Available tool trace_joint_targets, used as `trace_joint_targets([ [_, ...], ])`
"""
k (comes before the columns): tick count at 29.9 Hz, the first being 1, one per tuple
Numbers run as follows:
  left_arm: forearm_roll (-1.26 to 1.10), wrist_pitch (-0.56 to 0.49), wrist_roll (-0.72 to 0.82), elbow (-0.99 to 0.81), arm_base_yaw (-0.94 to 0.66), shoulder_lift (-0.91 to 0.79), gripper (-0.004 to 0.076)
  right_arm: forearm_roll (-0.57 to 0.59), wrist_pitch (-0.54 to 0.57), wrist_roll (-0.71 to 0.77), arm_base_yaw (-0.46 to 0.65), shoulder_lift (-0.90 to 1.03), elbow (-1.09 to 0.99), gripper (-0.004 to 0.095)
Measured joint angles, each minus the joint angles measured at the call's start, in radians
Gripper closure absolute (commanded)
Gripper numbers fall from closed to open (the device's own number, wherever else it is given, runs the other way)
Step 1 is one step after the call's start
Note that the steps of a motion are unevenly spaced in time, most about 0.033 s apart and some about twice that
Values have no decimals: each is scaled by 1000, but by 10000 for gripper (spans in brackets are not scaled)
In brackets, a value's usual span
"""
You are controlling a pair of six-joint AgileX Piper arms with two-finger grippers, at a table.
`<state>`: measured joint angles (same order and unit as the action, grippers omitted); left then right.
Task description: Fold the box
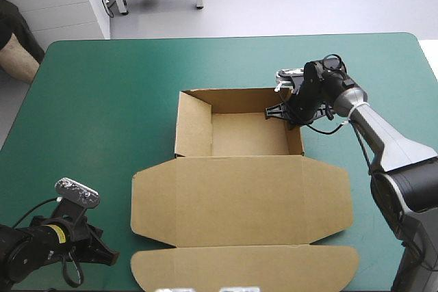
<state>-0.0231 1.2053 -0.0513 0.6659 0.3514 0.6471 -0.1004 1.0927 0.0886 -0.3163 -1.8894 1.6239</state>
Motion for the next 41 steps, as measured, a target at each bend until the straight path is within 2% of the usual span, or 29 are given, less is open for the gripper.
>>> trace_joint_targets([
  [10, 0, -18, 3, 0, 0, 0, 731, 45, 26, -107, 0, -5, 160, 928],
  [18, -3, -19, 34, 0, 0, 0, 731, 207, 63, -160, 30, -5, 379, 928],
  [27, 0, -23, 40, 0, 0, 0, 731, 224, 103, -161, 265, -5, 469, 928],
  [41, 0, -28, 40, 0, 0, 0, 731, 156, 102, -144, 673, -21, 469, 926],
])
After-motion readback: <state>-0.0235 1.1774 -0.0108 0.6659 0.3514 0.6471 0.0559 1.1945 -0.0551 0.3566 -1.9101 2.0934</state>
